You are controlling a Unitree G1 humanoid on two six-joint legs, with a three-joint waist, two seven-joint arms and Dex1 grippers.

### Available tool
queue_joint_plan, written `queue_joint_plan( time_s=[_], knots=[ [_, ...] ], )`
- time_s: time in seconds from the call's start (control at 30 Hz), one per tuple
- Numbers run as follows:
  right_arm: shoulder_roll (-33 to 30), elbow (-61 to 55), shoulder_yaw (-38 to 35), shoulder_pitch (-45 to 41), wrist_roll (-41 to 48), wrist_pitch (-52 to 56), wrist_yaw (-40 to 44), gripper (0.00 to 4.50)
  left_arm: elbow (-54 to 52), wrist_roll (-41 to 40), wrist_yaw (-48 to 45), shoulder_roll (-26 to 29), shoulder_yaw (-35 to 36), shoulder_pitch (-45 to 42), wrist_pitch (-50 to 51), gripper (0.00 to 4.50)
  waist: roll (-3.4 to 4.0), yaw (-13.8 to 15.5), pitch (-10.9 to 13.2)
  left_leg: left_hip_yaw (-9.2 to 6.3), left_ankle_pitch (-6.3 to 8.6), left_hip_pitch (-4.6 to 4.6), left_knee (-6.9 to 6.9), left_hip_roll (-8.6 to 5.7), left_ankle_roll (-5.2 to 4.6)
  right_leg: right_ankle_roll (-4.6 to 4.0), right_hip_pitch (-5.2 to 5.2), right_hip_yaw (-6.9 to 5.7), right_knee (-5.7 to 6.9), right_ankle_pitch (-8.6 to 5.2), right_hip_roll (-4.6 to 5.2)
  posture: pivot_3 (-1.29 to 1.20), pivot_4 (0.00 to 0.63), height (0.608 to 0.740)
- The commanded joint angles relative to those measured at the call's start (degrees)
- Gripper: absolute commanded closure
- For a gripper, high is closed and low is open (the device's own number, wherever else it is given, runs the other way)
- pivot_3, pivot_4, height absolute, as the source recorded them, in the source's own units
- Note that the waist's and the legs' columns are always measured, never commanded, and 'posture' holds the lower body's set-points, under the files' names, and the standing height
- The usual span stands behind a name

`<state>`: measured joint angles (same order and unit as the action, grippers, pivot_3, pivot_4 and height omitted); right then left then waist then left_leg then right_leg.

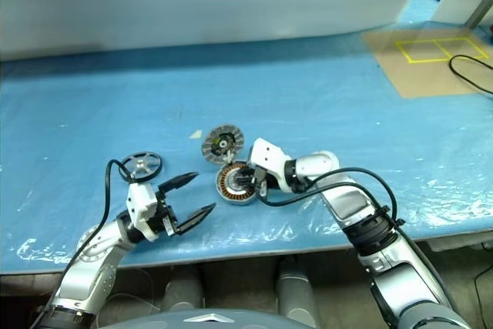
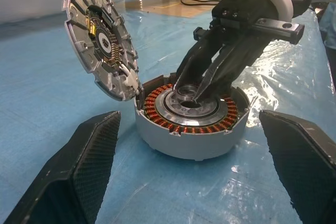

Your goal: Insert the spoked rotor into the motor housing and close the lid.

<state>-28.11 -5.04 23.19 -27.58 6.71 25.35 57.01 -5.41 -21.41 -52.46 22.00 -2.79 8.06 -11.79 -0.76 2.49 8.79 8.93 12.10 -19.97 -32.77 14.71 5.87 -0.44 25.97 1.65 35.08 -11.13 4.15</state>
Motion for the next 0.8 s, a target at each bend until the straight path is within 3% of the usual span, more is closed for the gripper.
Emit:
queue_joint_plan(
  time_s=[0.03,0.8],
  knots=[
    [-0.14,-0.37,-0.9,-0.5,-0.36,-1.13,-0.2,3.88,-2.44,-0.93,-0.3,0.05,-0.13,0.29,-0.24,0.0,0.0,0.0,0.0,0.0,0.0,0.0,-0.01,0.0,0.0,0.0,0.0,0.0,0.0,0.0,0.0,0.0,0.15,0.74],
    [0.33,-0.72,0.24,0.65,-1.31,-1.17,0.38,3.88,-2.12,-0.77,-0.45,0.3,-0.11,0.27,-0.13,0.0,0.0,0.0,0.0,0.0,0.02,0.0,-0.1,0.0,-0.04,0.0,0.0,0.02,0.13,0.0,0.0,0.0,0.15,0.74]
  ],
)
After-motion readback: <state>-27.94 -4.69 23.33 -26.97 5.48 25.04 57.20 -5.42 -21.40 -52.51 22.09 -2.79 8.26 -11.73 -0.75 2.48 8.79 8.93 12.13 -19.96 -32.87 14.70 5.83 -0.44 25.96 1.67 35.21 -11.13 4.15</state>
